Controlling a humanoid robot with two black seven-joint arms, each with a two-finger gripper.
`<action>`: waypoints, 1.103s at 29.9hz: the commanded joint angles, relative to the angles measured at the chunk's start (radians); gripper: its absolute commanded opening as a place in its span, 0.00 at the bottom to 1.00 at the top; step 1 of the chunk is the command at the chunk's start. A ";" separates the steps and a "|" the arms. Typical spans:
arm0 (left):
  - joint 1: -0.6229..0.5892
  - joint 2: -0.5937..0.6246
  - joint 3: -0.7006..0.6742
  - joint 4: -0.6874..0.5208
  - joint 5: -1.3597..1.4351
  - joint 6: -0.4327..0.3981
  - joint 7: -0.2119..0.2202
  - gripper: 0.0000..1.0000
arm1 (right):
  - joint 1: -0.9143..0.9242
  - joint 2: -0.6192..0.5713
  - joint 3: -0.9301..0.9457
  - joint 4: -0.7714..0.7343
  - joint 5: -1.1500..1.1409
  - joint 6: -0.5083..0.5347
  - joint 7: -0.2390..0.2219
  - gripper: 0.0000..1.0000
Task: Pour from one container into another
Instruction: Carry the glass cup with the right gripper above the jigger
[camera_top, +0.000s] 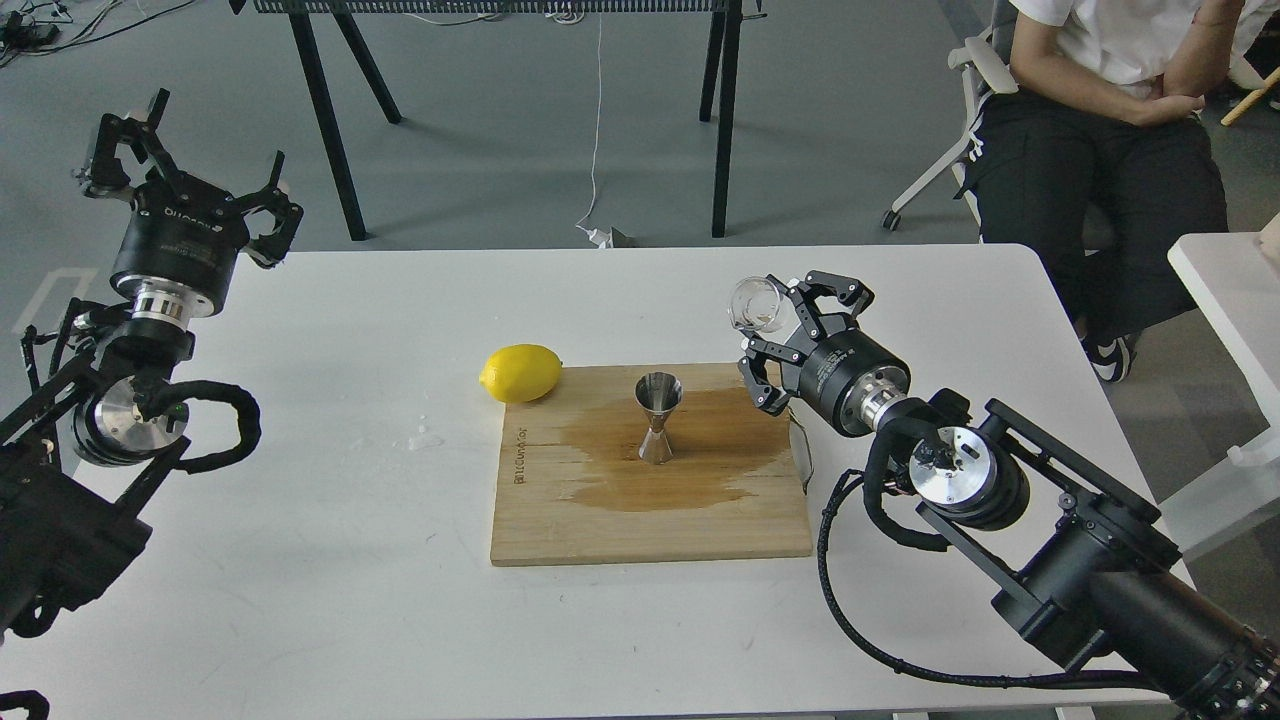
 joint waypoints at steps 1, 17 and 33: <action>0.000 -0.001 0.002 0.000 0.000 -0.002 0.001 1.00 | 0.005 0.002 -0.008 -0.005 -0.011 -0.001 -0.002 0.38; 0.002 -0.003 0.000 0.000 0.000 -0.002 0.001 1.00 | 0.060 0.069 -0.107 -0.031 -0.152 -0.029 0.000 0.38; 0.003 -0.007 0.002 0.000 0.000 -0.002 0.001 1.00 | 0.085 0.068 -0.179 -0.034 -0.310 -0.046 0.000 0.38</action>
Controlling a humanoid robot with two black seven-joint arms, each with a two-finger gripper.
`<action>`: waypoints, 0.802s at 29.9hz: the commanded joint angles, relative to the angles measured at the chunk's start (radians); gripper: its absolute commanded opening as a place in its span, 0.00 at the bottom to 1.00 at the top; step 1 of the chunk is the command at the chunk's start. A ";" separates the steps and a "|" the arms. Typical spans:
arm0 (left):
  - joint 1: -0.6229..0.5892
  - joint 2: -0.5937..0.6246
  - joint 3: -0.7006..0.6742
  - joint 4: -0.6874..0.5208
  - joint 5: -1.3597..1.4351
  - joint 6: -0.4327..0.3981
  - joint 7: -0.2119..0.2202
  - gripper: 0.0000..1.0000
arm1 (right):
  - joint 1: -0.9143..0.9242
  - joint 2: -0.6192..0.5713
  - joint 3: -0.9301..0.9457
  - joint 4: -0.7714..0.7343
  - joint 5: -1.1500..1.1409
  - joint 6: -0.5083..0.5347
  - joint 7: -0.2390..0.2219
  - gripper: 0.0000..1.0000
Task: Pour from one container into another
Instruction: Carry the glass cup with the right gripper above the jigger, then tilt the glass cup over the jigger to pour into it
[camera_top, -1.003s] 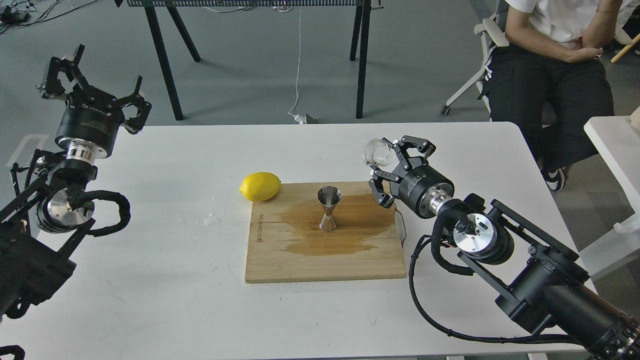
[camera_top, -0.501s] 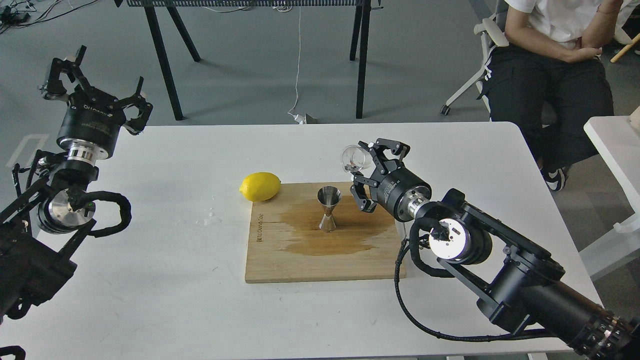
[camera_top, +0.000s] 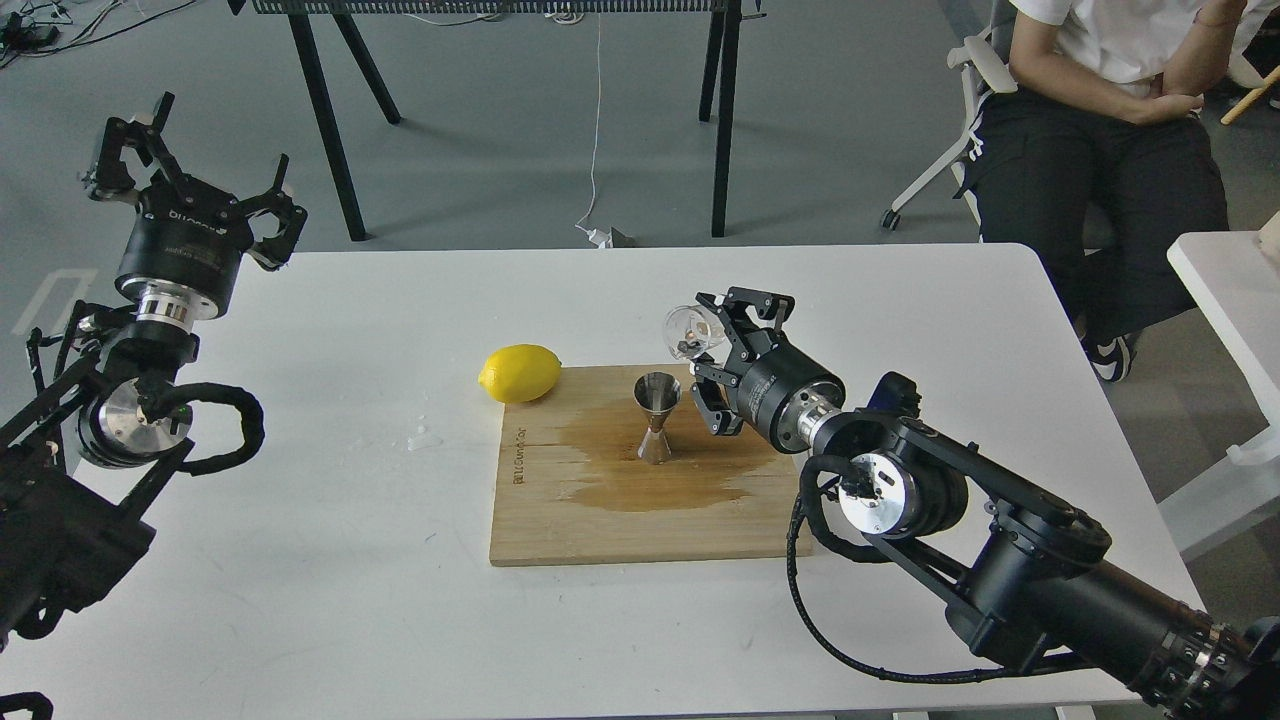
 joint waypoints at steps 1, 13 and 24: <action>0.000 0.001 0.000 0.000 0.000 -0.001 0.000 1.00 | 0.001 0.000 -0.007 0.000 -0.070 -0.002 0.001 0.38; 0.000 -0.002 0.002 0.000 0.000 0.002 0.000 1.00 | 0.017 -0.003 -0.028 -0.002 -0.116 -0.002 0.001 0.39; 0.000 -0.002 0.000 0.000 0.002 0.001 0.000 1.00 | 0.018 0.003 -0.047 -0.049 -0.231 -0.002 0.005 0.39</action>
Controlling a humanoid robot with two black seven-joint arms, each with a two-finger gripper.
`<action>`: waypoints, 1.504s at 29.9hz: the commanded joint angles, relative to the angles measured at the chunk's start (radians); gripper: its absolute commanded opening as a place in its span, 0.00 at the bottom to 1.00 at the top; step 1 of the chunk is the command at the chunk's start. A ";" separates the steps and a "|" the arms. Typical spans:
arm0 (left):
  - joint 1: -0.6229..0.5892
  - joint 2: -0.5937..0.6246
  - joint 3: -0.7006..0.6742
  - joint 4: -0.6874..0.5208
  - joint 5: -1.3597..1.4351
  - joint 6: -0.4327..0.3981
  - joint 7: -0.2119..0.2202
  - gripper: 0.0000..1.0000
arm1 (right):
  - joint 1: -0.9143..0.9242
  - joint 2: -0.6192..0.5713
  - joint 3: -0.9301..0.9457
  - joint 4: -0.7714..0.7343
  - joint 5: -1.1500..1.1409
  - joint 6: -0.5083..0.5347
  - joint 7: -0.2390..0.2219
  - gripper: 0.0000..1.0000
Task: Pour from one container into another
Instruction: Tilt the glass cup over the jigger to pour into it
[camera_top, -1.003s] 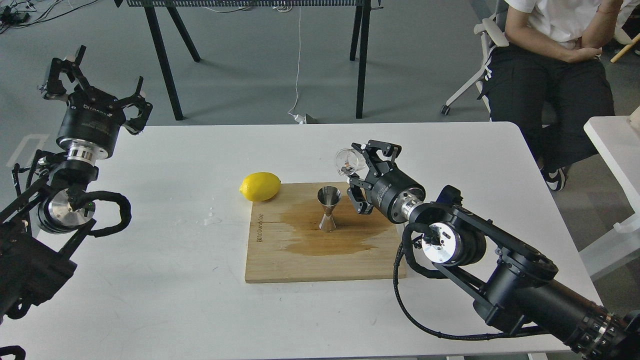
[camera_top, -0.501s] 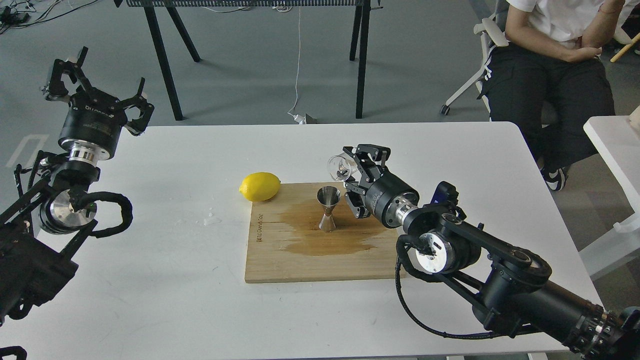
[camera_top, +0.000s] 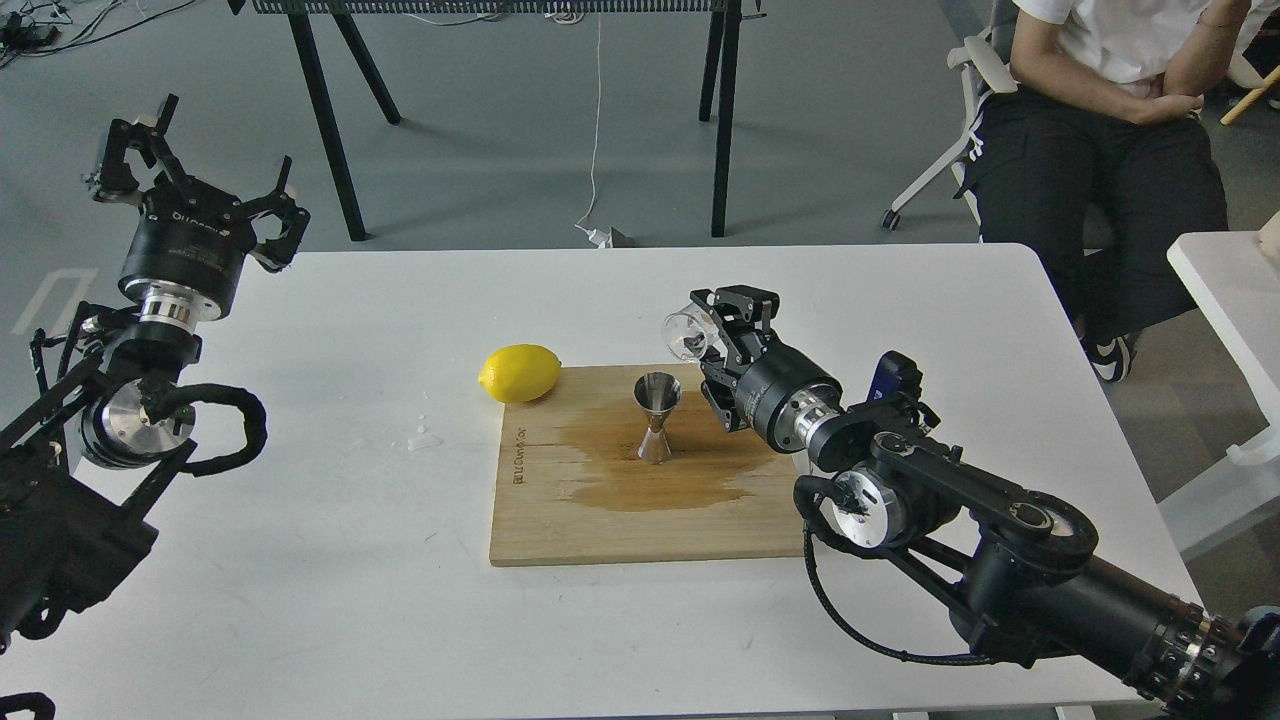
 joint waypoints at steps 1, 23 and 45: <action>0.000 0.000 -0.001 0.000 0.000 -0.002 0.000 1.00 | 0.004 0.001 -0.005 -0.003 -0.009 0.000 0.000 0.39; 0.005 0.000 -0.001 0.003 0.000 -0.003 -0.002 1.00 | 0.024 0.021 -0.043 -0.015 -0.066 -0.012 0.002 0.39; 0.003 -0.002 -0.001 0.003 0.000 -0.002 -0.002 1.00 | 0.041 0.028 -0.115 -0.020 -0.169 -0.043 0.005 0.39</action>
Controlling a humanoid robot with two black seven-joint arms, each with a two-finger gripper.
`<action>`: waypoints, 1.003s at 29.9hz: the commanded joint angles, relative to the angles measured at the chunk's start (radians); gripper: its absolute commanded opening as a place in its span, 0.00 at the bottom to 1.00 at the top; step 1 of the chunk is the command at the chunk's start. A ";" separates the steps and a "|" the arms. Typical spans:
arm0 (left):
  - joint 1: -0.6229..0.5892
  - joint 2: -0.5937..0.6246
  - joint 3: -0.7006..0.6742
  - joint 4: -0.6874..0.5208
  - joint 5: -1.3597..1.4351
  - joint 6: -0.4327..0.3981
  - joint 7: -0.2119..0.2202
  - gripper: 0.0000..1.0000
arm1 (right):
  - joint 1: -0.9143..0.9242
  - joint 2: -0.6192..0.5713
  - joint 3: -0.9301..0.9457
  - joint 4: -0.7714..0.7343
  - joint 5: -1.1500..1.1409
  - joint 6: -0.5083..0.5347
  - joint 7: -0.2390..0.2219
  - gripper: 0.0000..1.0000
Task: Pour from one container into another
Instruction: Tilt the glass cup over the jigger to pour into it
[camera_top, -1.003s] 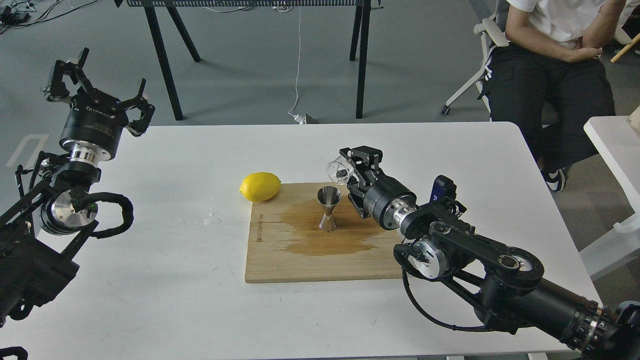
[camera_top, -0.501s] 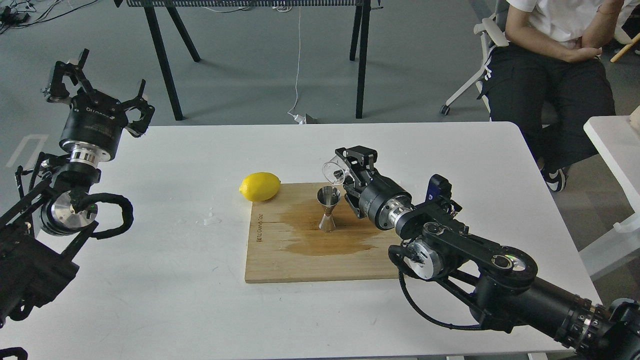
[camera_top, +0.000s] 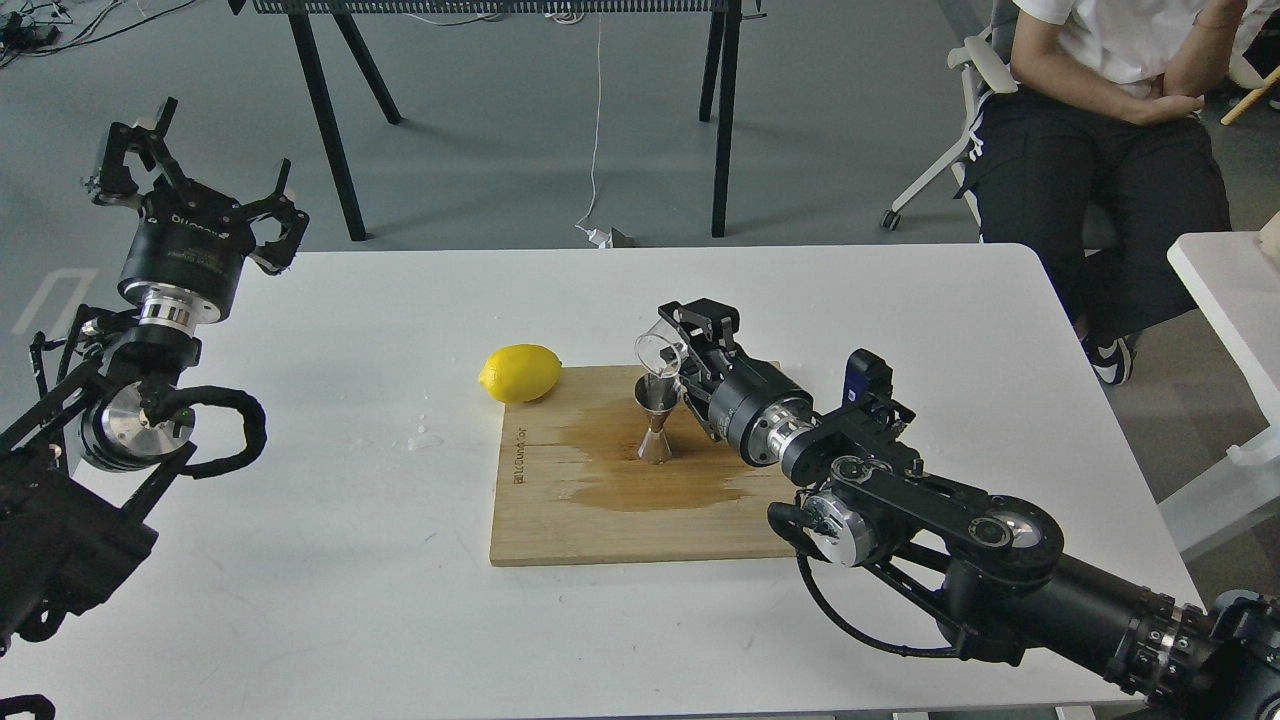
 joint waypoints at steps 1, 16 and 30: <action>0.000 0.000 0.000 0.000 0.000 0.000 0.000 1.00 | 0.000 0.000 -0.015 -0.001 -0.015 -0.007 0.000 0.39; 0.000 -0.005 0.000 0.000 0.000 0.000 0.000 1.00 | 0.012 0.000 -0.020 -0.018 -0.020 -0.033 0.012 0.39; 0.000 -0.006 0.000 0.000 0.000 0.000 0.000 1.00 | 0.009 0.000 -0.023 -0.019 -0.070 -0.047 0.021 0.39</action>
